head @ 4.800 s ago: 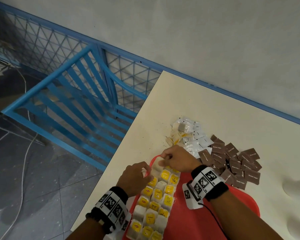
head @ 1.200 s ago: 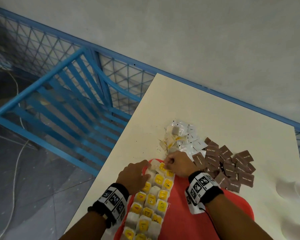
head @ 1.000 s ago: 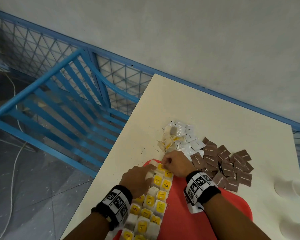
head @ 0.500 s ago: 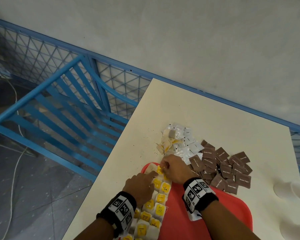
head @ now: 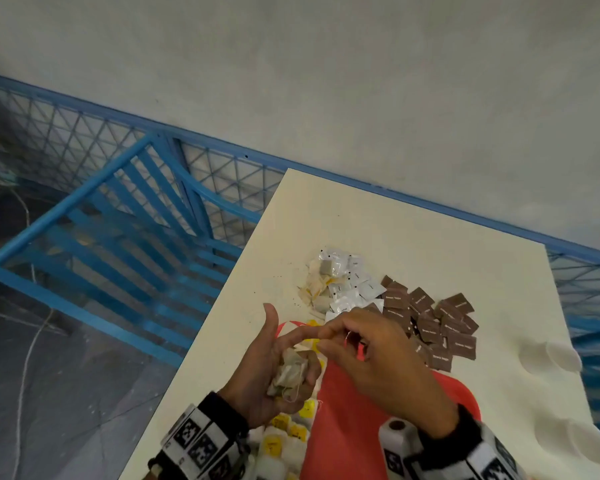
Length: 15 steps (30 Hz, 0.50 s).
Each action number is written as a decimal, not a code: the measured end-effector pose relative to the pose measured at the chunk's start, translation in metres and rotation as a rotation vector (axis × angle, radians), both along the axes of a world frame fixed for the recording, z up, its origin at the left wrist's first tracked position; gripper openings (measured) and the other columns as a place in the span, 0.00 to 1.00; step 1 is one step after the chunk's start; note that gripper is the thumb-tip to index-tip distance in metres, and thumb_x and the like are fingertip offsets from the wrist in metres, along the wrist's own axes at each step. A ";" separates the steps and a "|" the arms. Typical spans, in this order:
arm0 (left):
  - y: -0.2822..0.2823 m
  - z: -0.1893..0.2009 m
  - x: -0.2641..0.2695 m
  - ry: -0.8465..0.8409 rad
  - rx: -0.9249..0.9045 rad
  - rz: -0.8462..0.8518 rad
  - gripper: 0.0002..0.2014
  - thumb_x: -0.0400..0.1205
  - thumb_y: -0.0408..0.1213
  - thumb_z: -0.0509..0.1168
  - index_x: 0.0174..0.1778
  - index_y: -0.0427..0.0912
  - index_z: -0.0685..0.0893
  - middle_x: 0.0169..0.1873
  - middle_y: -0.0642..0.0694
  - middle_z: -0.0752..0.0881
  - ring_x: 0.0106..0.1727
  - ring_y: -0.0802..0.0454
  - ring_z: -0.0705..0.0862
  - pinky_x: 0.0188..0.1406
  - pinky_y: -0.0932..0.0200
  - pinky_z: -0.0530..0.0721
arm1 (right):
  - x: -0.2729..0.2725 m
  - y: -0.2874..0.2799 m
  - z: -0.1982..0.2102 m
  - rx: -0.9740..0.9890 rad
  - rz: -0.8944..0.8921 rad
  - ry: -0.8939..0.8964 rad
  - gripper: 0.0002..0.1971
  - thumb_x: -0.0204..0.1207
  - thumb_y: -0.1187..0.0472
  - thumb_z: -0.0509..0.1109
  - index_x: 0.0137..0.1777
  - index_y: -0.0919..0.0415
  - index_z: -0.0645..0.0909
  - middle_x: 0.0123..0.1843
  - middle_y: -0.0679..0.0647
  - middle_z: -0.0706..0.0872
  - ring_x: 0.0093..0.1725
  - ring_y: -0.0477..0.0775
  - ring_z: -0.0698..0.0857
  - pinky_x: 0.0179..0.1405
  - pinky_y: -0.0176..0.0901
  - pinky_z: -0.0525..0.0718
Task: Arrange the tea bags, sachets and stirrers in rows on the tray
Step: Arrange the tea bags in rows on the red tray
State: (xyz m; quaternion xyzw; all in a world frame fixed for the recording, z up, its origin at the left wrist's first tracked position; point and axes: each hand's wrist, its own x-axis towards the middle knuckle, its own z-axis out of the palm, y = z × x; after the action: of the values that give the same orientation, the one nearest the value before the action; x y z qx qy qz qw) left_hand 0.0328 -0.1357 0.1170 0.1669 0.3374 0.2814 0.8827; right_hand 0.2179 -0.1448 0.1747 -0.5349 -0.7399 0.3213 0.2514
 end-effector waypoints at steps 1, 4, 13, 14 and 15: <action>-0.002 0.004 0.003 -0.005 -0.013 -0.001 0.44 0.73 0.77 0.45 0.60 0.43 0.86 0.27 0.40 0.79 0.18 0.50 0.75 0.17 0.68 0.65 | -0.001 -0.005 0.006 0.004 0.034 -0.007 0.02 0.76 0.48 0.75 0.46 0.41 0.85 0.36 0.37 0.80 0.38 0.45 0.80 0.36 0.27 0.73; -0.014 0.017 0.017 -0.027 -0.048 -0.017 0.42 0.75 0.76 0.46 0.60 0.41 0.82 0.25 0.44 0.80 0.21 0.52 0.81 0.16 0.68 0.71 | 0.005 -0.023 0.019 0.032 0.129 -0.094 0.11 0.77 0.49 0.71 0.52 0.27 0.79 0.43 0.36 0.78 0.43 0.41 0.79 0.44 0.31 0.75; -0.036 0.031 0.033 -0.045 -0.037 -0.171 0.40 0.78 0.74 0.49 0.55 0.40 0.88 0.23 0.39 0.81 0.18 0.45 0.84 0.11 0.68 0.72 | 0.019 -0.050 0.032 -0.045 0.200 -0.178 0.03 0.77 0.48 0.72 0.49 0.42 0.83 0.50 0.39 0.78 0.52 0.37 0.79 0.51 0.35 0.78; -0.037 0.032 0.034 -0.039 -0.034 -0.185 0.40 0.79 0.73 0.48 0.55 0.40 0.88 0.22 0.38 0.81 0.18 0.45 0.85 0.09 0.67 0.73 | 0.021 -0.051 0.032 -0.049 0.206 -0.160 0.03 0.77 0.48 0.73 0.46 0.43 0.84 0.49 0.40 0.80 0.52 0.39 0.80 0.51 0.36 0.79; -0.038 0.035 0.034 -0.023 -0.013 -0.205 0.38 0.79 0.72 0.48 0.52 0.41 0.88 0.23 0.39 0.81 0.18 0.46 0.85 0.09 0.67 0.73 | 0.024 -0.051 0.032 -0.048 0.210 -0.140 0.03 0.76 0.49 0.74 0.45 0.45 0.84 0.48 0.40 0.81 0.51 0.40 0.81 0.51 0.37 0.79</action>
State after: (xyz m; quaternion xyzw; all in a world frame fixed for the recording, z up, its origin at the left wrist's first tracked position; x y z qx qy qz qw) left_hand 0.0668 -0.1742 0.1520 0.1915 0.3101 0.1893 0.9118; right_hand 0.2415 -0.1960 0.2070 -0.4815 -0.7997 0.3253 0.1511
